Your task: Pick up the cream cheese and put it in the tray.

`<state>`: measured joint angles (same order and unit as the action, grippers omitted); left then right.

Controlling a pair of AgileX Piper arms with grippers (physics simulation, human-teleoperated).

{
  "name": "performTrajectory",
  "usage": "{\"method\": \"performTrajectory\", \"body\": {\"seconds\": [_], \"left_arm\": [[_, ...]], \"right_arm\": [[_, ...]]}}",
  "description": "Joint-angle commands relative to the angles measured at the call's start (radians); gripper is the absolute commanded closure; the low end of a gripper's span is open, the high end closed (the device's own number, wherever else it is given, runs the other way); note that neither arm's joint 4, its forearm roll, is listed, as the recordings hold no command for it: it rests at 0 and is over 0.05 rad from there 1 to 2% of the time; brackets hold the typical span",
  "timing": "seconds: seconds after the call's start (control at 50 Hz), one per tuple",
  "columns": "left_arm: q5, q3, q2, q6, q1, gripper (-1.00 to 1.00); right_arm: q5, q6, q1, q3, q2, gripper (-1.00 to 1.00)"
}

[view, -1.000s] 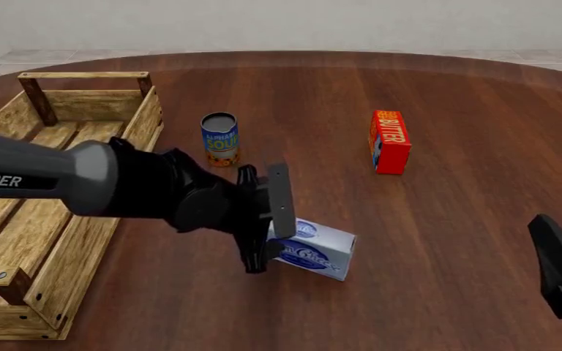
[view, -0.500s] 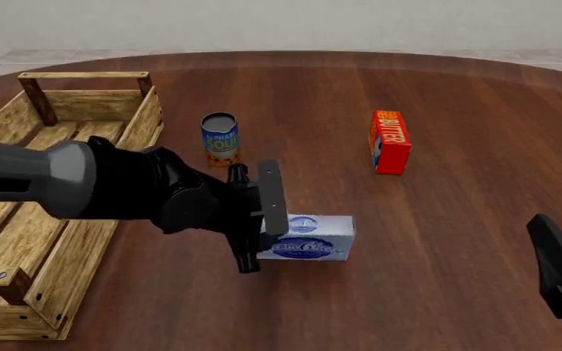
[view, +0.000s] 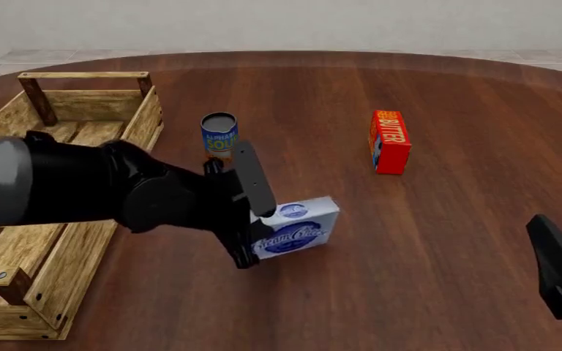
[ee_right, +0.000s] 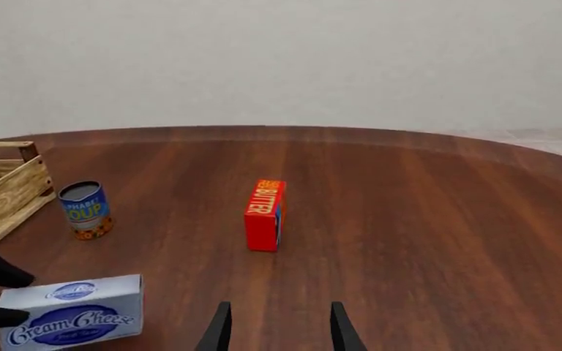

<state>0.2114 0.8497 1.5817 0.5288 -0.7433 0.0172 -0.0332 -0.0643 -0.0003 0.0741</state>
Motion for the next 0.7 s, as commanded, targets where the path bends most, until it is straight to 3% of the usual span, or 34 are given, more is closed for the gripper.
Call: {"method": "performTrajectory", "body": {"seconds": [0.02, 0.16, 0.2, 0.38, 0.7], "left_arm": [[-0.007, -0.023, -0.069, -0.039, 0.011, 1.0], [-0.019, -0.026, -0.122, -0.104, 0.009, 1.0], [-0.037, -0.042, -0.154, -0.085, 0.019, 1.0], [-0.048, -0.067, -0.255, -0.145, 0.044, 1.0], [-0.033, -0.076, -0.394, -0.157, 0.134, 1.0]], "right_arm": [[-0.003, 0.0, -0.001, 0.0, -0.002, -1.0], [-0.003, 0.0, 0.0, 0.0, -0.003, -1.0], [-0.004, -0.001, 0.001, 0.0, -0.004, -1.0], [0.008, -0.002, 0.002, 0.0, 0.008, -1.0], [0.012, 0.0, 0.003, 0.0, 0.016, -1.0]]}}
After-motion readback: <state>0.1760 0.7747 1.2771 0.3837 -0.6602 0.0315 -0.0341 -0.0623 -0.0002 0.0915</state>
